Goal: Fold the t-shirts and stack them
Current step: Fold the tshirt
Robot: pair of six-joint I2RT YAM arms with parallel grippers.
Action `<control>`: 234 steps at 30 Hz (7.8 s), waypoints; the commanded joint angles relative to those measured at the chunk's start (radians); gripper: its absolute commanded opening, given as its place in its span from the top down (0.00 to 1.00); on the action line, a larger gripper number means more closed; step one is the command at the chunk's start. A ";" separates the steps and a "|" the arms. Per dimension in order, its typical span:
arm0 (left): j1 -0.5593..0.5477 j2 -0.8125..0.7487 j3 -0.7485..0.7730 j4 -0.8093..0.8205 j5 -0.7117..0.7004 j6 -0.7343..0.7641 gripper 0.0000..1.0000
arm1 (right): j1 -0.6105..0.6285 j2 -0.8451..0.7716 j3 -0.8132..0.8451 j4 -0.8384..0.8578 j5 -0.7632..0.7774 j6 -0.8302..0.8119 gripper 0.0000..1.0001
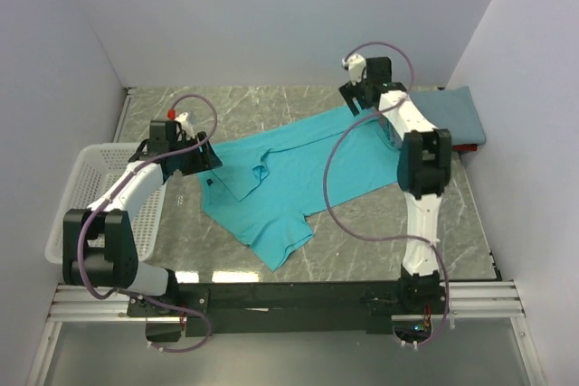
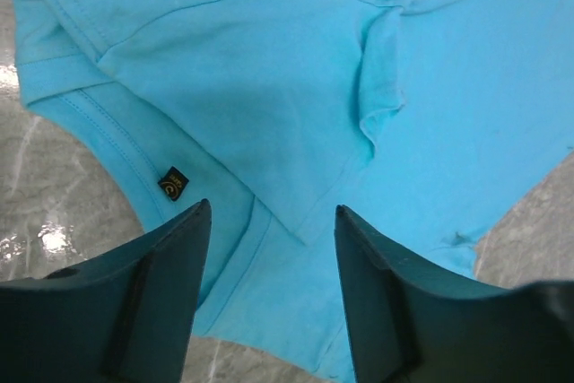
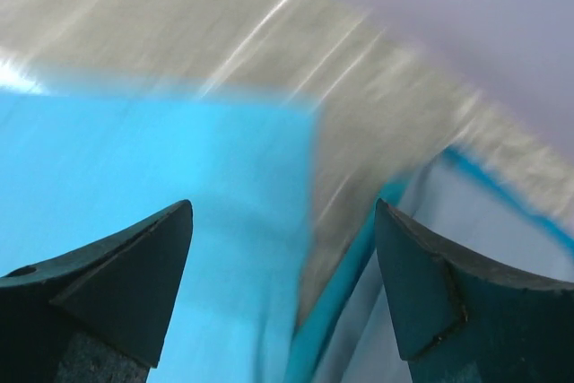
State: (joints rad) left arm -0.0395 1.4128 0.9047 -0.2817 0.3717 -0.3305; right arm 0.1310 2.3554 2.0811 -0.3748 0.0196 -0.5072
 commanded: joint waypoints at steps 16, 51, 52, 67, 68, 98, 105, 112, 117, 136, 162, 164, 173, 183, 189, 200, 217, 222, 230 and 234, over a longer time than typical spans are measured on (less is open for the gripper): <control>-0.163 0.460 0.434 -0.168 -0.488 -0.075 0.59 | 0.070 -1.033 -0.930 -0.053 -0.797 0.039 0.09; -0.434 0.577 0.580 -0.231 -0.273 0.033 0.87 | -0.013 -0.878 -0.854 -0.214 -0.862 -0.002 0.26; -0.438 0.580 0.585 -0.237 -0.284 0.033 0.87 | -0.014 -0.874 -0.851 -0.219 -0.865 -0.004 0.26; -0.467 0.617 0.651 -0.257 -0.261 0.071 0.88 | -0.034 -0.863 -0.843 -0.245 -0.869 -0.028 0.25; -0.467 0.597 0.645 -0.245 -0.260 0.076 0.89 | -0.036 -0.866 -0.845 -0.245 -0.871 -0.028 0.25; -0.047 0.952 0.893 -0.391 -0.349 -0.056 1.00 | -0.073 -0.869 -0.840 -0.263 -0.888 -0.044 0.24; 0.030 1.089 1.197 -0.476 -0.369 -0.099 0.99 | -0.082 -0.863 -0.837 -0.271 -0.874 -0.050 0.24; 0.070 1.189 1.502 -0.534 -0.286 -0.122 0.97 | -0.083 -0.840 -0.831 -0.280 -0.830 -0.062 0.22; 0.069 0.944 1.269 -0.369 -0.173 -0.030 0.89 | -0.082 -0.886 -0.858 -0.233 -0.755 -0.070 0.14; -0.311 -0.383 -0.108 0.222 -0.077 0.446 0.04 | -0.087 -1.036 -0.918 -0.331 -0.851 -0.201 0.08; -0.761 -0.099 0.009 -0.262 -0.519 0.457 0.73 | -0.067 -0.933 -1.029 -0.269 -0.581 -0.243 0.08; -0.764 -0.028 0.106 -0.352 -0.537 0.329 0.69 | -0.068 -0.944 -1.035 -0.262 -0.580 -0.241 0.07; -0.849 0.034 0.121 -0.539 -0.671 -0.166 0.60 | -0.076 -0.937 -1.027 -0.271 -0.583 -0.244 0.07; -0.849 0.038 0.062 -0.605 -0.642 -0.389 0.72 | -0.074 -0.949 -1.024 -0.283 -0.592 -0.249 0.07; -0.803 0.123 0.033 -0.521 -0.631 -0.364 0.71 | -0.074 -0.955 -1.024 -0.285 -0.592 -0.249 0.07; -0.763 0.187 -0.006 -0.453 -0.613 -0.344 0.70 | -0.076 -0.955 -1.021 -0.291 -0.598 -0.254 0.07; -0.724 0.154 0.055 -0.474 -0.674 -0.282 0.99 | -0.077 -0.961 -1.020 -0.297 -0.598 -0.257 0.07; -0.657 0.126 0.189 -0.524 -0.677 -0.087 0.99 | -0.077 -0.961 -1.020 -0.299 -0.598 -0.257 0.07; -0.611 0.071 0.232 -0.346 -0.628 0.275 1.00 | -0.082 -0.961 -1.024 -0.291 -0.584 -0.254 0.07; -0.521 -0.017 0.206 -0.257 -0.530 0.315 0.99 | -0.087 -0.950 -1.029 -0.288 -0.572 -0.257 0.07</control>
State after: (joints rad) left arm -0.6128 1.4826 1.1072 -0.6464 -0.2291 -0.1200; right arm 0.0544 1.4361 1.0351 -0.6666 -0.5636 -0.7532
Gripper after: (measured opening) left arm 0.013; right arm 0.926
